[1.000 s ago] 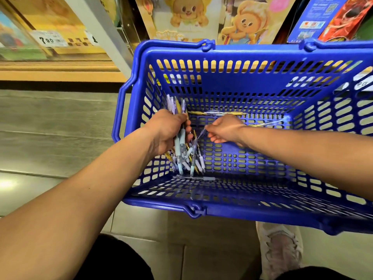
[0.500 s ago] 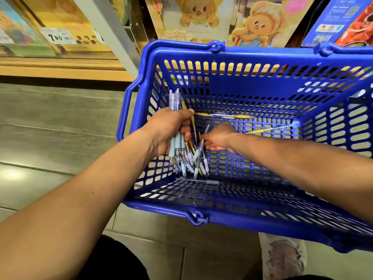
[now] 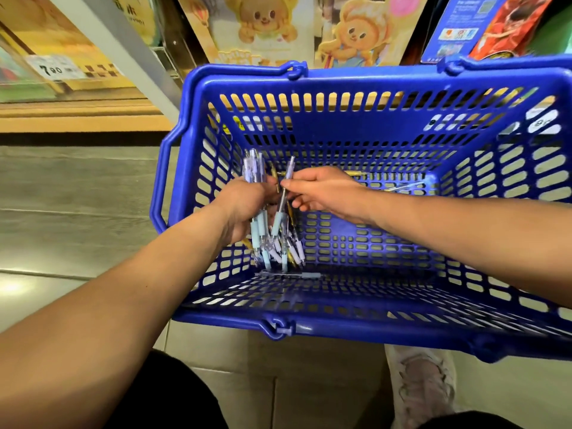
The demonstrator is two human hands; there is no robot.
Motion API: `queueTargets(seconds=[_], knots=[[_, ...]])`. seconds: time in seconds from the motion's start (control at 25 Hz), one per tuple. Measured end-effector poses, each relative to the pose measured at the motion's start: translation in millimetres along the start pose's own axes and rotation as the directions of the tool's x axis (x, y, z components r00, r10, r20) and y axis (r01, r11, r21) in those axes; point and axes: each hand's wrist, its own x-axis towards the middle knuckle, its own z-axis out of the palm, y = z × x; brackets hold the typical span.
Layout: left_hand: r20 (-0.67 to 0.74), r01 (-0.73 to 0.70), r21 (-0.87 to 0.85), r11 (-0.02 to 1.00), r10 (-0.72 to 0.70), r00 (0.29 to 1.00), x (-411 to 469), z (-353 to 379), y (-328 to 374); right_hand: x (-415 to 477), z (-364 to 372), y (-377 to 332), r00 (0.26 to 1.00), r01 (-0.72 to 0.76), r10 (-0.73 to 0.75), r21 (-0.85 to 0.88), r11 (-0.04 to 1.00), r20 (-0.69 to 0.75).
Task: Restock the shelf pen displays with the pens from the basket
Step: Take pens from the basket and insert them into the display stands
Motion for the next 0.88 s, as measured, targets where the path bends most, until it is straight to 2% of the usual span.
queueTargets(seconds=[0.16, 0.28, 0.32, 0.44, 0.48, 0.52, 0.6, 0.68, 0.76, 0.88], knots=[[0.133, 0.087, -0.055, 0.995, -0.079, 0.988, -5.6, 2.8, 4.9, -9.2, 1.5, -10.5, 0.999, 0.043, -0.044, -0.031, 0.999, -0.027], [0.154, 0.052, -0.074, 0.996, -0.040, 0.987, -8.7, 1.6, 10.1, -18.0, -5.5, -27.2, 0.989, 0.126, -0.143, -0.352, 0.927, -0.023], [0.136, 0.015, -0.081, 0.997, -0.004, 0.991, -9.0, 1.6, 11.6, -19.8, -7.9, -30.1, 0.987, 0.133, -0.157, -0.407, 0.904, -0.026], [0.051, -0.118, -0.107, 0.987, 0.124, 0.991, -8.2, -1.5, 13.5, -27.6, -8.6, -13.6, 0.999, 0.046, -0.045, -0.318, 0.947, 0.010], [0.060, -0.135, -0.116, 0.984, 0.143, 0.988, -9.3, -2.5, 14.0, -32.9, -5.5, -1.6, 0.998, 0.001, 0.024, -0.369, 0.929, 0.064], [0.081, -0.139, -0.118, 0.983, 0.149, 0.985, -10.7, -3.9, 14.3, -37.7, -1.2, 12.4, 0.985, -0.003, 0.091, -0.516, 0.857, 0.146], [0.111, -0.141, -0.105, 0.984, 0.152, 0.982, -12.3, -6.9, 13.2, -43.8, 10.4, 40.4, 0.924, 0.136, 0.226, -0.816, 0.562, 0.310], [0.122, -0.146, -0.091, 0.985, 0.157, 0.980, -13.4, -7.9, 11.7, -44.0, 21.0, 57.5, 0.890, 0.301, 0.260, -0.912, 0.279, 0.374], [0.116, -0.165, -0.076, 0.983, 0.173, 0.978, -14.0, -8.9, 10.2, -42.4, 27.3, 66.2, 0.879, 0.409, 0.207, -0.902, 0.136, 0.429], [0.075, -0.214, -0.061, 0.975, 0.219, 0.973, -13.1, -13.6, 9.1, -40.9, 30.0, 73.4, 0.881, 0.436, 0.160, -0.896, 0.088, 0.445]])
